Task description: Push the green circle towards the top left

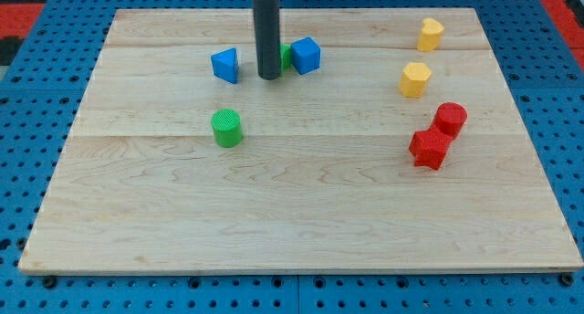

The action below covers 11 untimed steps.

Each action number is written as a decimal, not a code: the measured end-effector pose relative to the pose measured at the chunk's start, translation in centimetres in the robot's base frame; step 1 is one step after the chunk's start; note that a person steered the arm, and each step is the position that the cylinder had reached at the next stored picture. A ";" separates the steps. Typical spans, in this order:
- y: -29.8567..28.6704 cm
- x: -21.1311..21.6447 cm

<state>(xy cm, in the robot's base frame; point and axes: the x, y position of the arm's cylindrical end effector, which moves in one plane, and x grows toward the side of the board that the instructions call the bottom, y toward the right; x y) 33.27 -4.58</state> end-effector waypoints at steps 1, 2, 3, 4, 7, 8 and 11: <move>-1.5 0.9; -4.9 1.2; -7.0 -0.8; -5.8 0.7; 4.9 13.6; -3.7 14.2; -6.6 5.2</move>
<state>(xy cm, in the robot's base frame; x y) 38.47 -11.20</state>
